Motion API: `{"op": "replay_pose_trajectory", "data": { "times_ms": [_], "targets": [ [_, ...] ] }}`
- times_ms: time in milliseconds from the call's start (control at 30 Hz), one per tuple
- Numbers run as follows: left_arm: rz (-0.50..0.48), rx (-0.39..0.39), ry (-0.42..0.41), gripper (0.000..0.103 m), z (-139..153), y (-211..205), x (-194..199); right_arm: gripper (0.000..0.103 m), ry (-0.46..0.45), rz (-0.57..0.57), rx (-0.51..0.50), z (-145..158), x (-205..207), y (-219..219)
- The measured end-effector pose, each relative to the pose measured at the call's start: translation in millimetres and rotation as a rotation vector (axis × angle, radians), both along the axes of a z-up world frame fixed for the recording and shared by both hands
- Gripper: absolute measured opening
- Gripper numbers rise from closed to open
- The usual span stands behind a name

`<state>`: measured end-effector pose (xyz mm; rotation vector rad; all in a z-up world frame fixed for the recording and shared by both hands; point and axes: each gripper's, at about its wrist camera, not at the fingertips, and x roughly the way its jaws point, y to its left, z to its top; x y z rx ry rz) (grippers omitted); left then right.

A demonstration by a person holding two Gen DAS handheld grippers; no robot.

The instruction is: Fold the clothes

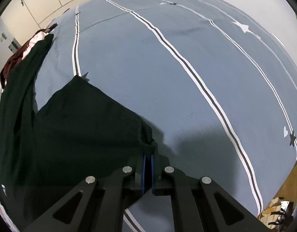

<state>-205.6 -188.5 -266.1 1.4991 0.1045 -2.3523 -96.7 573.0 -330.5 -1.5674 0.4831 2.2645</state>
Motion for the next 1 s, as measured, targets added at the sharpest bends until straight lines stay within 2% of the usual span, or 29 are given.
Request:
{"op": "replay_pose_trajectory", "data": {
  "times_ms": [133, 433, 567, 667, 833, 900, 1000],
  "targets": [
    [0.006, 0.005, -0.001, 0.043, -0.3, -0.9, -0.2, 0.003, 0.015, -0.009, -0.004, 4.2, 2.6, 1.1],
    [0.018, 0.005, -0.005, 0.043, 0.1, -2.8, 0.7, 0.004, -0.020, -0.014, -0.023, -6.0, -27.7, -7.7],
    [0.043, 0.018, 0.000, 0.043, 6.4, -7.8, 2.8, 0.004, 0.008, -0.024, -0.042, 6.5, -31.5, -9.3],
    [0.040, 0.026, 0.021, 0.043, 15.6, -14.5, 6.9, 0.004, 0.056, -0.012, -0.033, 33.2, -33.6, -17.5],
    [0.069, 0.058, 0.053, 0.043, 13.8, -46.0, 15.2, 0.004, 0.177, 0.030, -0.021, 100.1, -35.6, -51.9],
    [0.092, 0.092, 0.066, 0.043, 7.7, -64.8, 20.8, 0.004, 0.243, 0.091, -0.001, 140.7, -31.8, -87.4],
    [0.094, 0.136, 0.072, 0.043, -1.3, -90.4, 30.4, 0.004, 0.306, 0.212, 0.013, 172.6, -43.1, -162.5]
  ]
}}
